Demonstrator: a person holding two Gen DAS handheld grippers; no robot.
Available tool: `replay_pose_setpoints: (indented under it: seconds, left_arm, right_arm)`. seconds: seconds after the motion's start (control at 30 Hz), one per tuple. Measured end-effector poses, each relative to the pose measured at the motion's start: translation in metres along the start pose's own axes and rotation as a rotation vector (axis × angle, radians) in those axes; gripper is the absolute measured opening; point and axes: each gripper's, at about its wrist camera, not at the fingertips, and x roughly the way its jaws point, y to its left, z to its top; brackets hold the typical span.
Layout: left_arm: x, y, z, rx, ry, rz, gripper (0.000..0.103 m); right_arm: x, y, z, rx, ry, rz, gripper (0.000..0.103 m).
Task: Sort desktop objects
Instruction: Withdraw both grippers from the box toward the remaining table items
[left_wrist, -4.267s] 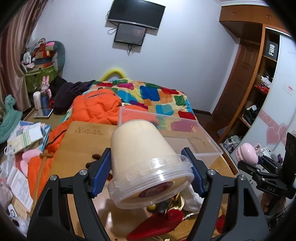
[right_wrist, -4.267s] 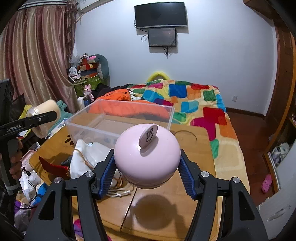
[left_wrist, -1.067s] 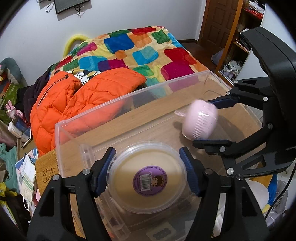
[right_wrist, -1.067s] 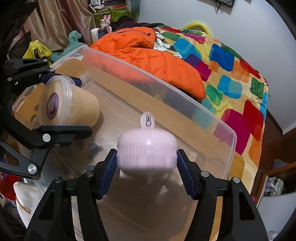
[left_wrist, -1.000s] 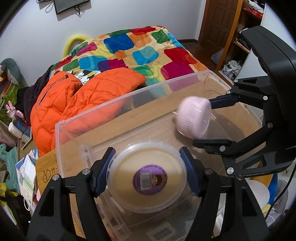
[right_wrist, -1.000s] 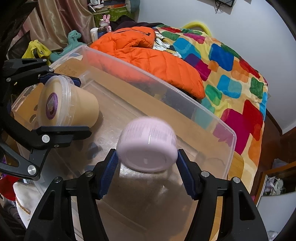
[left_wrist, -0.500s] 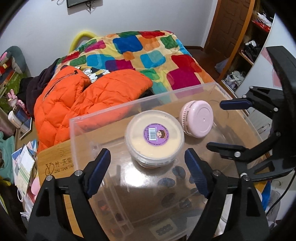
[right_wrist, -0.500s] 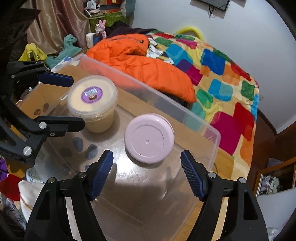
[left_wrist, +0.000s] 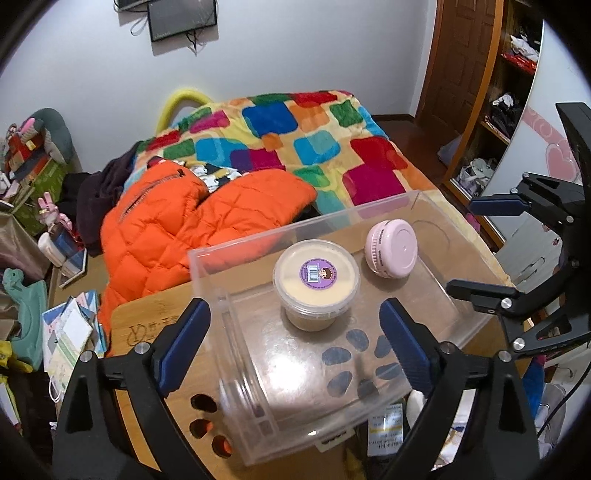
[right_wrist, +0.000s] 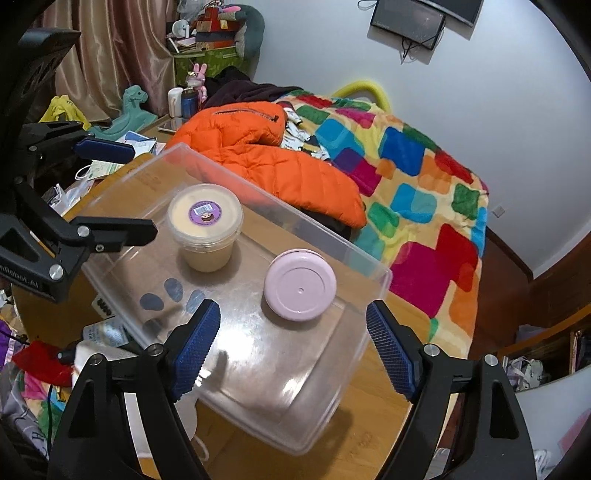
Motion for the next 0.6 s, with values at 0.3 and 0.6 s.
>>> replay_pose_setpoints:
  seconds: [0.3,0.6]
  left_arm:
    - [-0.037,-0.003,-0.013,0.004,-0.056,0.042,0.094]
    - [-0.073,-0.011,-0.029,0.004,-0.122,0.063,0.097]
  right_arm:
    - [-0.044,0.01,-0.009,-0.002,-0.062,-0.026,0.081]
    - [-0.083,0.028,-0.027,-0.035,-0.122,-0.059,0.081]
